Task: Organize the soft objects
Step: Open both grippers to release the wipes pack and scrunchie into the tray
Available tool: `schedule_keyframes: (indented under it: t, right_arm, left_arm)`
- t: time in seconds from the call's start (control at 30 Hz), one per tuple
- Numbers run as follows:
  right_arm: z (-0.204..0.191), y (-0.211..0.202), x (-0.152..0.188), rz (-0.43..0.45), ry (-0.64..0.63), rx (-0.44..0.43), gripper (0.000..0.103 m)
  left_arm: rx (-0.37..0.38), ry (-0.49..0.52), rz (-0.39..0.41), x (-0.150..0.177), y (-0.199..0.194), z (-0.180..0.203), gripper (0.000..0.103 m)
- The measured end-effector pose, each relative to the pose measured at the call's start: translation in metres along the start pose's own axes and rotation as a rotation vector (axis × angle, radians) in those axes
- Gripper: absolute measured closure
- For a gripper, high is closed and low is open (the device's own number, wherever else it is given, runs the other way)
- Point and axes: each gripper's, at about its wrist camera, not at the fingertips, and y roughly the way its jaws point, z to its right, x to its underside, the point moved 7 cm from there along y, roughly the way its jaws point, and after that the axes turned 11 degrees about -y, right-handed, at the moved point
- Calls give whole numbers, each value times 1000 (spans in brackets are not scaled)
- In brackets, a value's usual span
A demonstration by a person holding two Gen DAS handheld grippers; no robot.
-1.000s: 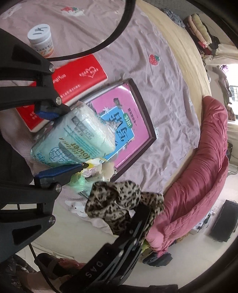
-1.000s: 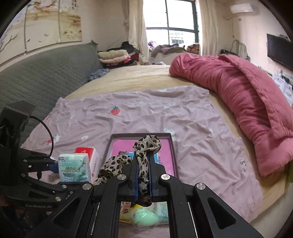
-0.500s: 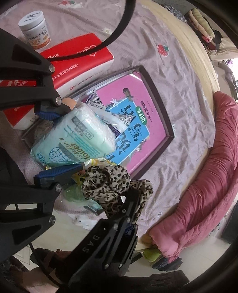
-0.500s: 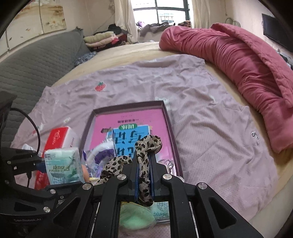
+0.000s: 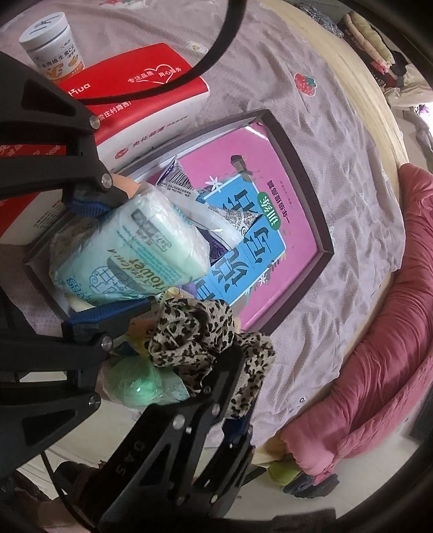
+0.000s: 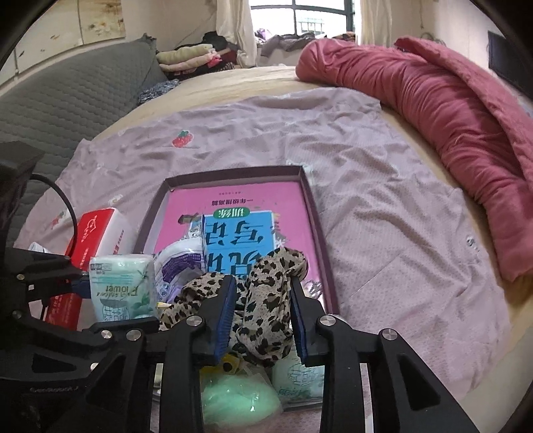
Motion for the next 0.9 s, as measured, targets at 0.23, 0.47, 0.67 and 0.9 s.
schedule_keyframes:
  t: [0.23, 0.47, 0.67, 0.9]
  right_arm:
    - [4, -13, 0, 25, -5, 44, 50]
    - [16, -46, 2, 92, 69, 93, 44]
    - [22, -76, 2, 151, 129, 100, 42]
    - [20, -99, 2, 191, 159, 111, 41]
  left_arm:
    - [-6, -2, -6, -1, 1, 0, 56]
    - [8, -4, -9, -1, 0, 2, 48]
    - [34, -11, 12, -4, -5, 6, 41]
    - [53, -12, 50, -8, -19, 5, 32]
